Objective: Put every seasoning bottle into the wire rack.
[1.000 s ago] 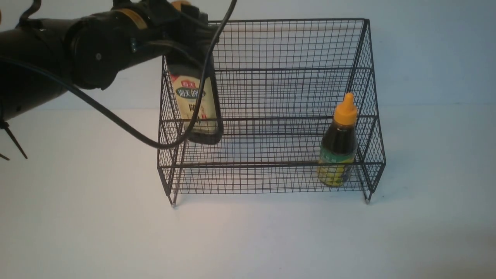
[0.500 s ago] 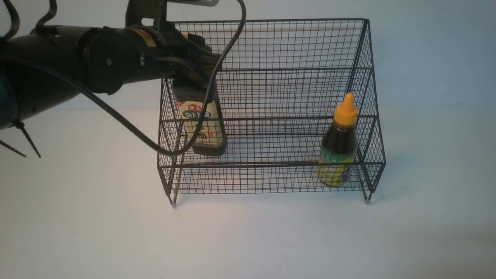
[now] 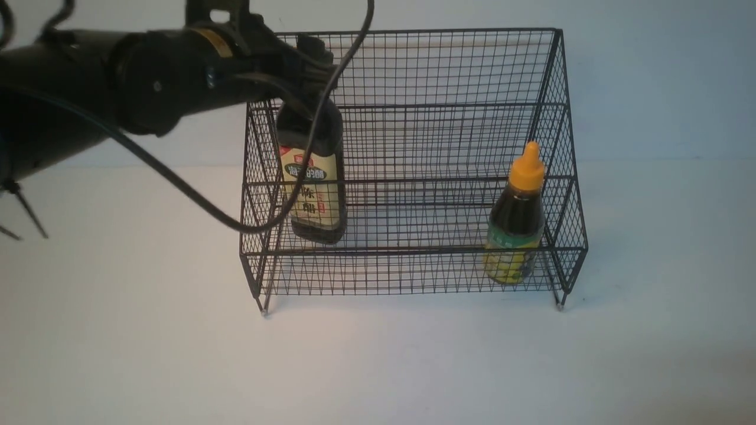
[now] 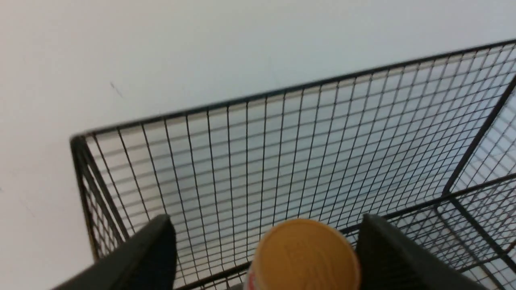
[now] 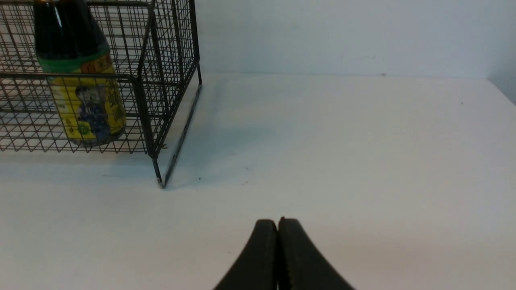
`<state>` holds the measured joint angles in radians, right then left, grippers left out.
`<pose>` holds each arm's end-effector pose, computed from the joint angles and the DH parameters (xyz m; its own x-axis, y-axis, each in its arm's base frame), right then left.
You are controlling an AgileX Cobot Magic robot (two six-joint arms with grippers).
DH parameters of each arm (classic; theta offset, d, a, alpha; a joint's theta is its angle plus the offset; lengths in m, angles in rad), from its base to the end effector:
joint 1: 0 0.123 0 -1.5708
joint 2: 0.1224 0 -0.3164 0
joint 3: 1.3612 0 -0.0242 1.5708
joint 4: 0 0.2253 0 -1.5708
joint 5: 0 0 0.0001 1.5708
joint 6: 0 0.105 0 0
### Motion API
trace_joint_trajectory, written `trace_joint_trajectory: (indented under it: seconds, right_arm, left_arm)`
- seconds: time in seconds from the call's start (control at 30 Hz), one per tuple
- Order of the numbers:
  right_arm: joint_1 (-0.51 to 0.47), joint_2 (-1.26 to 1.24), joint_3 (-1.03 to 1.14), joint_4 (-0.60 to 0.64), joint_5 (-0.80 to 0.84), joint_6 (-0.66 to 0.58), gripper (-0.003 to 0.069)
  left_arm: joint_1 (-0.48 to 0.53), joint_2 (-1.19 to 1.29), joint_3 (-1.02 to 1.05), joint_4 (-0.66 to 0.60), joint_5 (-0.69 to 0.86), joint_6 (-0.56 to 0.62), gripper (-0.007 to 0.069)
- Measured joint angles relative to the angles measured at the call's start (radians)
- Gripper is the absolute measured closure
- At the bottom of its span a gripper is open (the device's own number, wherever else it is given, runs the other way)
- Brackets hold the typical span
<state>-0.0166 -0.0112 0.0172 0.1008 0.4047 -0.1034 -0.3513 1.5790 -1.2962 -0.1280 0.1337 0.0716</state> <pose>0.0077 0.0040 0.1672 -0.3159 -0.0054 -0.9488 -0.0244 0.9997 0.0024 0.3433 -0.1277 0.3827 -0.3221 0.0592 -0.9449 0.3419 0.9379 -0.0578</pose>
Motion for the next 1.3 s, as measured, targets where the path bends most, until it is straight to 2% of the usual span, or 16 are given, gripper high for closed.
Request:
trace_joint_trajectory:
  seconds: [0.13,0.23,0.3,0.37,0.4,0.43,0.47,0.53,0.63,0.87,0.97,1.07,1.17,1.3]
  right_arm:
    - [0.0,0.0,0.0,0.0,0.0,0.0,0.0673]
    - [0.0,0.0,0.0,0.0,0.0,0.0,0.0673]
    - [0.0,0.0,0.0,0.0,0.0,0.0,0.0673]
    - [0.0,0.0,0.0,0.0,0.0,0.0,0.0673]
    - [0.0,0.0,0.0,0.0,0.0,0.0,0.0673]
    - [0.0,0.0,0.0,0.0,0.0,0.0,0.0673]
    - [0.0,0.0,0.0,0.0,0.0,0.0,0.0673]
    - [0.0,0.0,0.0,0.0,0.0,0.0,0.0673]
    - [0.0,0.0,0.0,0.0,0.0,0.0,0.0673]
    - [0.0,0.0,0.0,0.0,0.0,0.0,0.0673]
    - [0.0,0.0,0.0,0.0,0.0,0.0,0.0673]
    - [0.0,0.0,0.0,0.0,0.0,0.0,0.0673]
    - [0.0,0.0,0.0,0.0,-0.001,0.0,0.0673]
    - [0.0,0.0,0.0,0.0,-0.001,0.0,0.0673]
  left_arm:
    - [0.0,-0.093,0.0,0.0,0.029,0.022,0.0088]
    - [0.0,-0.201,0.0,0.0,0.077,0.032,0.0158]
    - [0.0,-0.275,0.0,0.001,0.119,0.034,0.025]
    - [0.0,-0.358,-0.001,0.011,0.181,0.035,0.0391]
    - [0.0,-0.366,-0.001,0.013,0.181,0.036,0.0405]
    - [0.0,-0.428,-0.001,0.029,0.236,0.036,0.0517]
    - [0.0,-0.466,-0.001,0.039,0.271,0.036,0.0565]
    - [0.0,-0.526,-0.001,0.049,0.33,0.036,0.0605]
    - [0.0,-0.646,0.015,0.054,0.385,0.035,0.0629]
    - [0.0,-0.811,0.09,0.062,0.425,0.004,0.0629]
    - [0.0,-0.824,0.1,0.069,0.494,-0.034,0.0629]
    - [0.0,-0.782,0.102,0.062,0.653,-0.085,0.0629]
    - [0.0,-0.71,0.108,0.008,0.744,-0.097,0.0629]
    - [0.0,-0.62,0.113,-0.192,0.801,-0.031,0.0629]
